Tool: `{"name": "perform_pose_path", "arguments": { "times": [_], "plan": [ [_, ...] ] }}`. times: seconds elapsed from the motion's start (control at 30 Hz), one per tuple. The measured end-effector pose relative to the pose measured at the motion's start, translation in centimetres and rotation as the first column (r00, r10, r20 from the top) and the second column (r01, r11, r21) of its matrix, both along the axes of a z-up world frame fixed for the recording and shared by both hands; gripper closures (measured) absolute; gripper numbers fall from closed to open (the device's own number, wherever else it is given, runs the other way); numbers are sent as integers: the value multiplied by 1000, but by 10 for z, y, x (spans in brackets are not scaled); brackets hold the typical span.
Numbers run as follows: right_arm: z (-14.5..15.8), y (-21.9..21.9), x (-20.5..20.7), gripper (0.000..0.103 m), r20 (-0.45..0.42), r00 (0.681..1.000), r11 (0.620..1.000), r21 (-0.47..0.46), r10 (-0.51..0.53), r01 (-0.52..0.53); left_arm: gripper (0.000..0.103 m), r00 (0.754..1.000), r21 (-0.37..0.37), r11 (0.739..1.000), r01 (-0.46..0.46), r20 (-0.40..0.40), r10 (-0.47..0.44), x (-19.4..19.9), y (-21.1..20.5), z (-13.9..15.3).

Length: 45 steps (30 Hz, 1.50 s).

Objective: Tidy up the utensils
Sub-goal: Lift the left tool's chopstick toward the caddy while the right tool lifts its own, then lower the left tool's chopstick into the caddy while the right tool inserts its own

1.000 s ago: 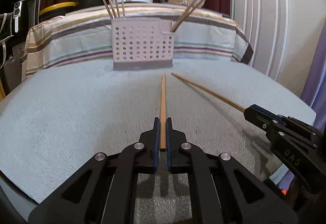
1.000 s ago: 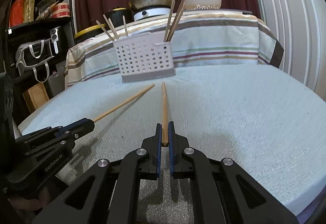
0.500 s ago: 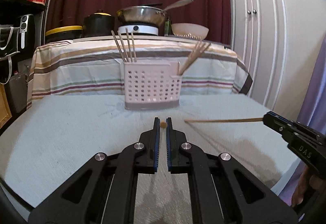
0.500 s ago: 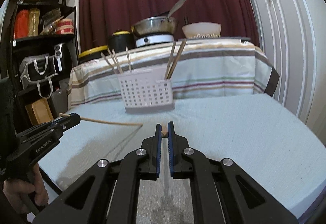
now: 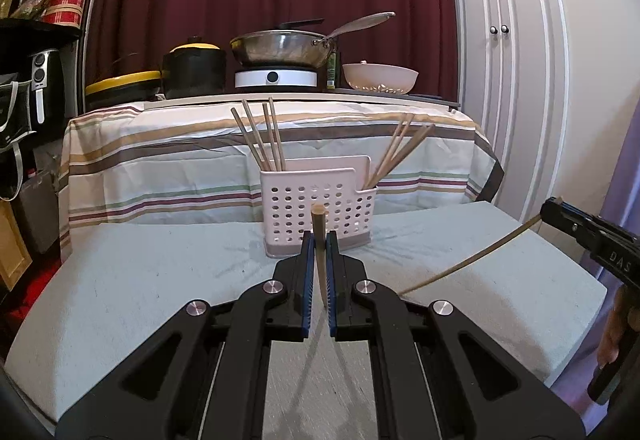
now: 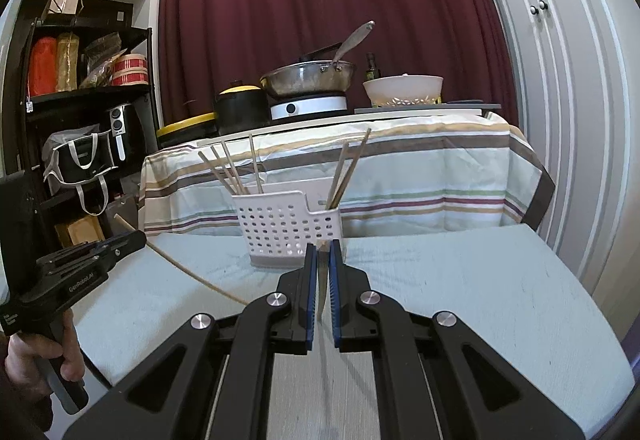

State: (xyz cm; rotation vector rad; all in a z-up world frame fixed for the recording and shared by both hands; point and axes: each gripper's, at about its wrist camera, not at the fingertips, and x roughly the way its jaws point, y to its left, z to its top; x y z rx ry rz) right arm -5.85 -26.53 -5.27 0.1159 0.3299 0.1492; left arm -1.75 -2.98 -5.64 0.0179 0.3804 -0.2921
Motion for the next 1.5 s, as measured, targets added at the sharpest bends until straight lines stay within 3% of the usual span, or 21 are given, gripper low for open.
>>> {"name": "perform_pose_path", "arguments": {
  "times": [0.47,0.83,1.2,1.5],
  "plan": [
    [24,15,59,96,32,999,999,-30,32,-31,97,998,-28,999,35,-51,-37,48,7,15],
    [42,11,69,96,52,997,999,-15,50,-50,97,998,-58,996,61,-28,-63,65,13,47],
    [97,9,88,96,180,982,998,-17,58,-56,97,991,-40,997,68,116,-63,83,11,113],
    [134,13,122,96,277,959,998,-13,56,-54,97,980,-31,998,51,196,-44,116,6,147]
  ]
}}
